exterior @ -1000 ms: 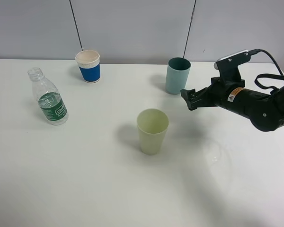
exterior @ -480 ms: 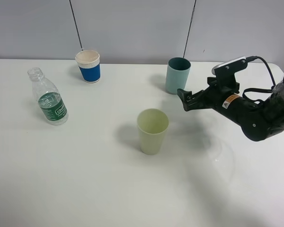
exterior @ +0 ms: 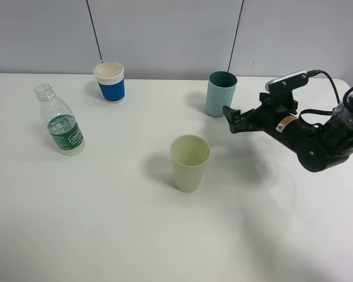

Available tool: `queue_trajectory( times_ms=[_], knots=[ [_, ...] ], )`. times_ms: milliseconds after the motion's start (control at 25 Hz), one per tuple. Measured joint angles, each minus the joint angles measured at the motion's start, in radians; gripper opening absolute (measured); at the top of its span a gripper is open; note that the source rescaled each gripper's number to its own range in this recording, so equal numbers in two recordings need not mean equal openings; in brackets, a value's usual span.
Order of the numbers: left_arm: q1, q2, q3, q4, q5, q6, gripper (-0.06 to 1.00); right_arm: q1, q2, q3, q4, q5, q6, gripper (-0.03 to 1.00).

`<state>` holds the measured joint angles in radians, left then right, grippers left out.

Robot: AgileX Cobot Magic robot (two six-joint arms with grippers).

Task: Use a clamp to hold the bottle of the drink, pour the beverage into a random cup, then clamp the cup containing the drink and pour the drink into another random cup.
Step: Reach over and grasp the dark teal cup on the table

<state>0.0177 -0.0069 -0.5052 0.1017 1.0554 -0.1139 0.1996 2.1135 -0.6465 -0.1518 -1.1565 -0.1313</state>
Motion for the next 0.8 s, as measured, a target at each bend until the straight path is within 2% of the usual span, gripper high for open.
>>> queue_trajectory(
  times_ms=[160, 440, 800],
  knots=[
    [0.0, 0.0, 0.0, 0.0, 0.0, 0.0, 1.0, 0.0, 0.029, -0.059, -0.059, 0.012, 0.018, 0.99],
    [0.0, 0.0, 0.0, 0.0, 0.0, 0.0, 1.0, 0.0, 0.097, -0.146, -0.071, 0.016, 0.02, 0.99],
    [0.0, 0.0, 0.0, 0.0, 0.0, 0.0, 1.0, 0.0, 0.185, -0.286, -0.164, 0.037, 0.095, 0.99]
  ],
)
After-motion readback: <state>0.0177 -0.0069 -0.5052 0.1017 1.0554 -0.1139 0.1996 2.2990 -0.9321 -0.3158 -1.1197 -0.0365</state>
